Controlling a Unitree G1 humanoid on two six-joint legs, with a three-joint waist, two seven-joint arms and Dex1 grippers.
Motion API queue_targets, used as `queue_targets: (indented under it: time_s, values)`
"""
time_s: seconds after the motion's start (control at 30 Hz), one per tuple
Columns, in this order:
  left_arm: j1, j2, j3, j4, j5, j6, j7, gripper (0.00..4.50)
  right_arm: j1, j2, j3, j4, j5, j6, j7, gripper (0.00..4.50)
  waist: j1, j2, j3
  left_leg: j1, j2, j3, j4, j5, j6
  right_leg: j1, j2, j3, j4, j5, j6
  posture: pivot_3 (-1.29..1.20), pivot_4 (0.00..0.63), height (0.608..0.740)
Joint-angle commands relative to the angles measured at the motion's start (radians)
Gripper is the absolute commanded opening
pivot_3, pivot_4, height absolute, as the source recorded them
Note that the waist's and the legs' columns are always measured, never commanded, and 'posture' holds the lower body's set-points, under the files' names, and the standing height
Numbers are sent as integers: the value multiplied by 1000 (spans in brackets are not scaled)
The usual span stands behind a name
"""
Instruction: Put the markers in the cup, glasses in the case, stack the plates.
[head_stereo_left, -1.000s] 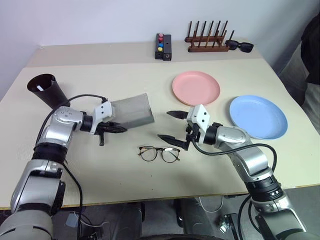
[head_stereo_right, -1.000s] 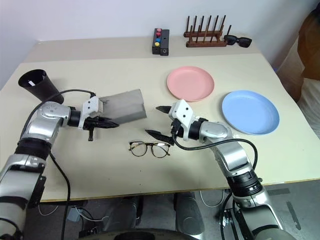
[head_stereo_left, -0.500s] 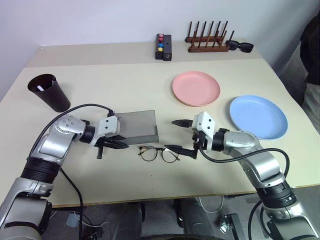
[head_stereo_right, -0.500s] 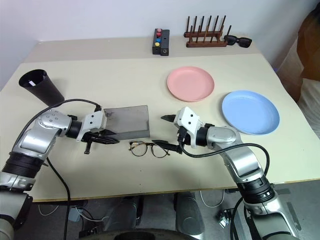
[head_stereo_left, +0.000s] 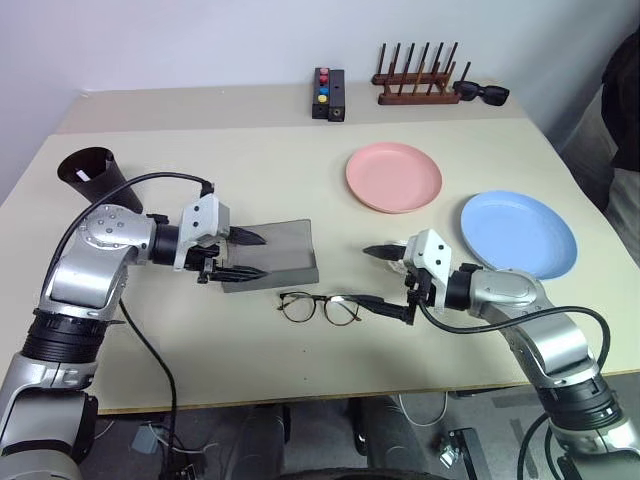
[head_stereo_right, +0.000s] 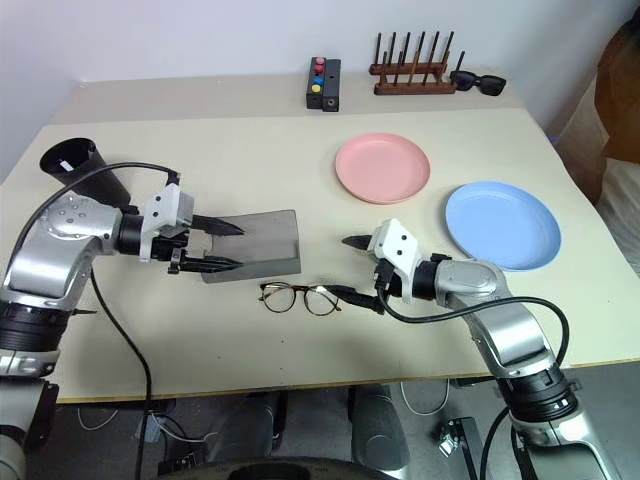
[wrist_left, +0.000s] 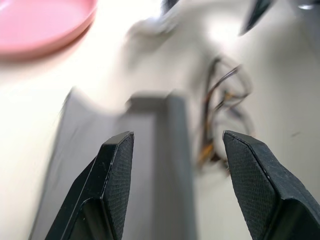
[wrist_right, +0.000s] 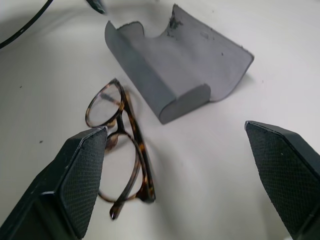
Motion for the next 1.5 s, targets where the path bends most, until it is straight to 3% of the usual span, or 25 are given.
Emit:
queue_targets:
  time_s: [0.03,0.23,0.67,0.87,1.2,1.4,1.5]
  values:
    - [-10,-37,-113,-67,55,-25,8,2869,14,-18,-36,-53,18,2,-3,4500,2,0,0,0,0,0,0,0,0,0,0,0,0,0,0,0,150,740]
    - [-84,-129,-287,53,246,-130,77,2869,43,-16,-50,-75,11,6,-30,4500,0,0,0,0,0,0,1,0,0,0,1,0,0,0,0,0,150,740]
    - [-97,-207,-330,148,262,-151,72,2869,69,-10,-53,-87,6,1,-73,4500,0,0,0,0,0,0,1,0,0,0,0,0,0,0,0,0,150,740]
    - [-88,-209,-326,144,260,-150,66,127,64,-9,-48,-81,4,-2,-74,4500,2,1,-1,1,0,0,1,0,1,2,0,0,0,0,0,0,150,740]
    - [-64,-183,-282,101,176,-128,26,33,50,-24,-71,-63,1,-11,-70,4500,11,1,-1,3,0,0,3,0,1,5,0,0,0,-1,0,0,150,740]
    - [-83,-111,-94,-8,-54,-3,-27,33,64,-65,-131,-40,12,-19,-49,4500,19,1,0,2,0,0,3,0,1,4,0,0,-1,-1,0,0,150,740]
    - [-119,-72,-26,26,-71,-1,-13,33,71,-67,-131,-36,12,-19,-42,4500,20,1,0,2,0,0,3,0,1,4,0,0,-1,-1,0,0,150,740]
